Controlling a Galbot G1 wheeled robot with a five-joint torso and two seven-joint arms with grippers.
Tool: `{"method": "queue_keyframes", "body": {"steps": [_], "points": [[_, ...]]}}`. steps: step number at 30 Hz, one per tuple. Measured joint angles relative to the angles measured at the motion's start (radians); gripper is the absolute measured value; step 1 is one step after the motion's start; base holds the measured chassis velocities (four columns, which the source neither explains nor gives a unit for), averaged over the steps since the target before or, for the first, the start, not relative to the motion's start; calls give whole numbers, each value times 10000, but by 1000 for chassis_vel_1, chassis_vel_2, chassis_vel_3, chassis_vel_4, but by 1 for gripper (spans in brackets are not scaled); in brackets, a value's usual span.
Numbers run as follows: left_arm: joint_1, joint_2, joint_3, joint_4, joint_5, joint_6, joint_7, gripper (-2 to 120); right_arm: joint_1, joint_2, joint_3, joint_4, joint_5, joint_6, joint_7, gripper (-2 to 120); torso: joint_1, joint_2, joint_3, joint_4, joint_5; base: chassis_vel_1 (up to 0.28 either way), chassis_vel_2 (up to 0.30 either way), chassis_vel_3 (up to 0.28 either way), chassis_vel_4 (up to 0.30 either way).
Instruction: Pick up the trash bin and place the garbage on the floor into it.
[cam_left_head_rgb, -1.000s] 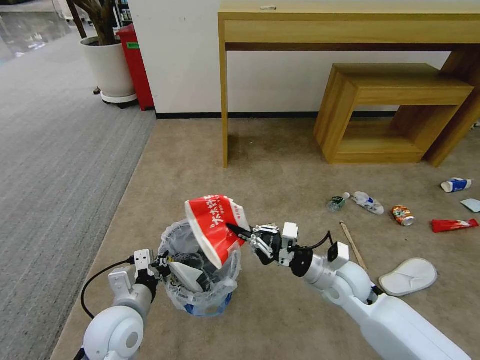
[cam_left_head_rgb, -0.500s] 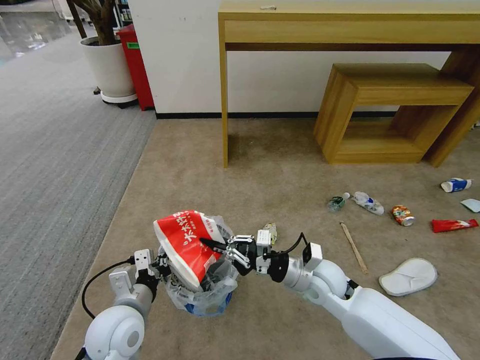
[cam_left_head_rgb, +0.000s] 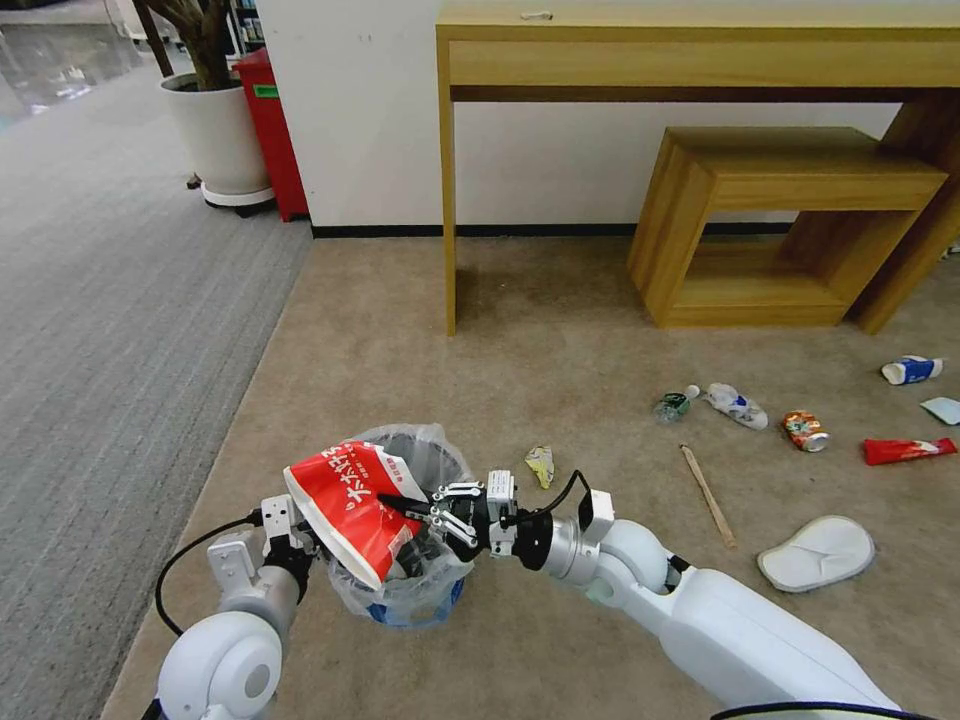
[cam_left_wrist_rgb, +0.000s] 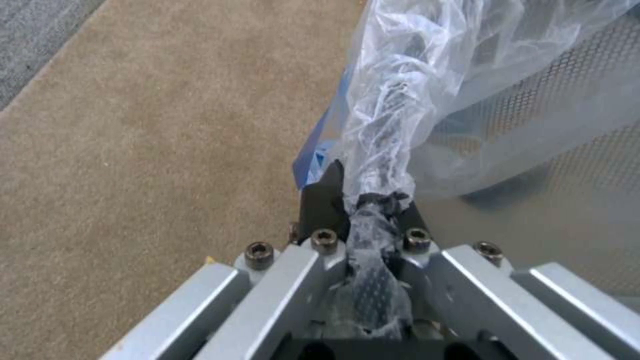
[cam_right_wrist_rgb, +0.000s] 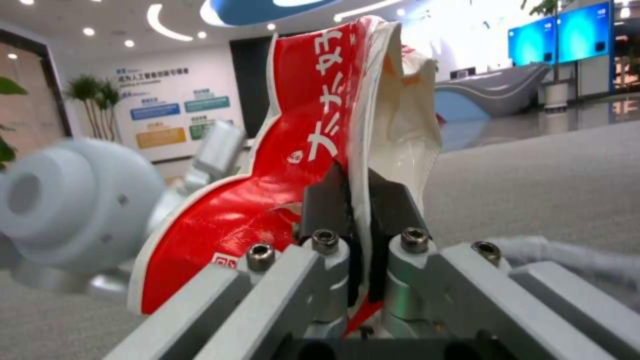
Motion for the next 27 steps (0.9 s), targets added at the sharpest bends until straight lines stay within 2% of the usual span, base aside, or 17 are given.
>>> {"method": "queue_keyframes", "body": {"steps": [8, 27], "points": [[227, 62, -141, -498, -153, 27, -25, 1, -28, 205, -208, -705, -353, 213, -27, 0, 0, 0, 0, -1, 0, 0, 0, 0, 0], [463, 72, -182, -1017, -145, 44, -12, 1, -49, 185, -161, -931, -473, 371, 79, 0, 0, 0, 0, 0, 0, 0, 0, 0, 0]]}}
